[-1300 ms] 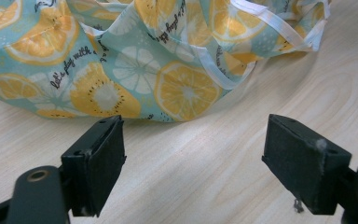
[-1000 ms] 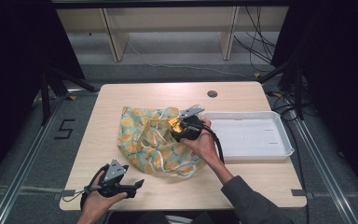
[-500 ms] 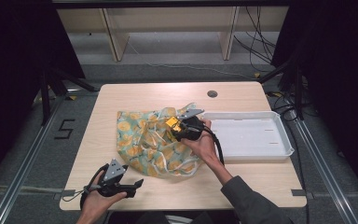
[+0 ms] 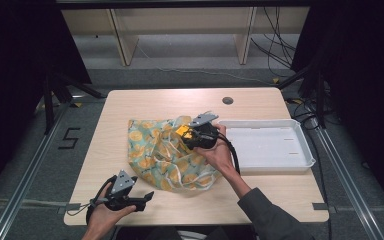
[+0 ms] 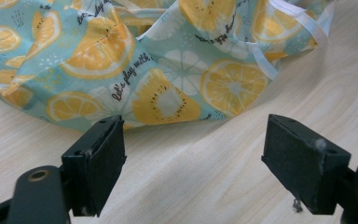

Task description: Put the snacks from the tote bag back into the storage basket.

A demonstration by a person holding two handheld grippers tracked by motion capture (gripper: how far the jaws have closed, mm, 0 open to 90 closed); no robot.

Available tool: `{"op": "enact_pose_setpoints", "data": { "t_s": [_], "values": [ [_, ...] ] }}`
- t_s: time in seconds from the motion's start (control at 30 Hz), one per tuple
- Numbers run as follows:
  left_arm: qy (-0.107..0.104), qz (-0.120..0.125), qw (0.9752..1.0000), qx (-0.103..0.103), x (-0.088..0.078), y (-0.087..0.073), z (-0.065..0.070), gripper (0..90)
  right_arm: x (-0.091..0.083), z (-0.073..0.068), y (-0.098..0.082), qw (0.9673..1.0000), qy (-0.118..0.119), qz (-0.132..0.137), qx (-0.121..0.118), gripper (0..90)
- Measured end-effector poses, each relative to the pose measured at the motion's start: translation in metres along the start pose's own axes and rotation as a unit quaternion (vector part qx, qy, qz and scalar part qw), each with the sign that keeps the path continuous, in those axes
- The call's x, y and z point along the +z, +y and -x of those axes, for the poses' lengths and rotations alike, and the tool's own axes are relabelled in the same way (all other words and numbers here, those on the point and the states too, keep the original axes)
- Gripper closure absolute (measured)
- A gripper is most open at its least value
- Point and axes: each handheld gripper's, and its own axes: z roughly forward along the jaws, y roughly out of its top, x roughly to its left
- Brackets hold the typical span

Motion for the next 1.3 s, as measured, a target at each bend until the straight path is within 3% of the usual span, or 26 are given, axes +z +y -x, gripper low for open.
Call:
{"op": "enact_pose_setpoints", "data": {
  "t_s": [0.1, 0.17, 0.2, 0.23, 0.27, 0.3, 0.33, 0.37, 0.4, 0.43, 0.57, 0.67, 0.73, 0.8, 0.83, 0.87, 0.9, 0.93, 1.0, 1.03, 1.13, 1.2, 1.23, 1.27, 1.3],
  "values": [
    [0.007, -0.005, 0.9999, -0.007, 0.001, -0.001, -0.003, 20.2, -0.003, 0.001, 0.004, 0.9997, 0.003, 0.018, -0.014, 51.9],
    [0.013, 0.000, 0.9998, -0.012, 0.002, -0.002, -0.005, 20.3, -0.008, -0.001, 0.007, 0.9997, 0.007, 0.020, -0.011, 51.8],
    [0.017, -0.009, 0.9998, -0.006, 0.000, -0.001, -0.007, 20.2, -0.009, -0.001, 0.008, 0.9993, 0.008, 0.032, -0.015, 51.9],
    [0.018, -0.004, 0.9997, -0.015, 0.001, -0.002, -0.007, 20.2, -0.011, -0.002, 0.009, 0.9996, 0.014, 0.024, -0.005, 51.9],
    [0.018, -0.008, 0.9998, -0.010, 0.000, -0.002, -0.009, 20.2, -0.012, -0.001, 0.010, 0.9991, 0.015, 0.037, -0.010, 51.9],
    [0.020, -0.007, 0.9997, -0.008, 0.000, -0.002, -0.009, 20.2, -0.015, -0.002, 0.011, 0.9995, 0.017, 0.027, -0.003, 51.9],
    [0.021, -0.007, 0.9997, -0.009, 0.000, -0.002, -0.009, 20.3, -0.017, -0.002, 0.013, 0.9992, 0.016, 0.032, -0.017, 51.9],
    [0.018, -0.006, 0.9997, -0.016, 0.000, -0.002, -0.008, 20.3, -0.017, -0.003, 0.013, 0.9991, 0.016, 0.039, -0.007, 51.9],
    [0.018, -0.008, 0.9997, -0.013, 0.000, -0.002, -0.009, 20.3, -0.019, -0.002, 0.014, 0.9988, 0.022, 0.041, -0.016, 52.0],
    [0.019, -0.008, 0.9998, -0.004, 0.000, -0.002, -0.009, 20.3, -0.022, -0.002, 0.015, 0.9990, 0.025, 0.036, -0.006, 51.9],
    [0.019, -0.008, 0.9998, -0.004, -0.001, -0.002, -0.009, 20.3, -0.030, 0.000, 0.018, 0.9980, 0.024, 0.057, -0.016, 52.0],
    [0.021, -0.006, 0.9997, -0.009, -0.001, -0.002, -0.009, 20.2, -0.037, 0.001, 0.020, 0.9979, 0.031, 0.057, -0.006, 52.0],
    [0.020, -0.005, 0.9998, -0.007, -0.001, -0.002, -0.010, 20.3, -0.041, 0.003, 0.022, 0.9972, 0.031, 0.065, -0.020, 51.9],
    [0.022, -0.006, 0.9997, -0.008, -0.002, -0.002, -0.011, 20.2, -0.048, 0.003, 0.023, 0.9971, 0.037, 0.067, -0.006, 51.9],
    [0.022, -0.002, 0.9995, -0.022, -0.001, -0.003, -0.010, 20.2, -0.051, 0.005, 0.024, 0.9964, 0.032, 0.077, -0.013, 52.0],
    [0.025, -0.004, 0.9996, -0.010, -0.002, -0.002, -0.012, 20.2, -0.055, 0.005, 0.024, 0.9963, 0.037, 0.077, -0.006, 52.0],
    [0.026, -0.006, 0.9996, -0.010, -0.002, -0.002, -0.013, 20.2, -0.058, 0.006, 0.025, 0.9960, 0.041, 0.079, -0.012, 51.9],
    [0.024, -0.003, 0.9994, -0.024, -0.002, -0.003, -0.012, 20.2, -0.062, 0.006, 0.025, 0.9956, 0.038, 0.086, -0.002, 52.0],
    [0.031, -0.006, 0.9994, -0.015, -0.003, -0.002, -0.014, 20.2, -0.071, 0.011, 0.025, 0.9948, 0.041, 0.093, -0.008, 52.0],
    [0.029, 0.000, 0.9993, -0.026, -0.002, -0.003, -0.014, 20.2, -0.076, 0.012, 0.025, 0.9946, 0.038, 0.096, -0.011, 52.0],
    [0.035, 0.006, 0.9990, -0.025, -0.002, -0.003, -0.015, 20.2, -0.090, 0.018, 0.021, 0.9942, 0.033, 0.102, -0.008, 52.0],
    [0.034, -0.003, 0.9993, -0.019, -0.003, -0.003, -0.017, 20.2, -0.098, 0.023, 0.016, 0.9937, 0.028, 0.108, -0.008, 52.0],
    [0.035, -0.005, 0.9992, -0.019, -0.003, -0.003, -0.017, 20.2, -0.103, 0.025, 0.013, 0.9940, 0.026, 0.106, 0.009, 52.0],
    [0.034, -0.005, 0.9993, -0.018, -0.003, -0.003, -0.017, 20.2, -0.107, 0.027, 0.010, 0.9938, 0.022, 0.109, 0.011, 52.0],
    [0.032, -0.003, 0.9990, -0.030, -0.003, -0.003, -0.015, 20.2, -0.111, 0.031, 0.007, 0.9936, 0.017, 0.111, 0.011, 52.0]
  ]
}}
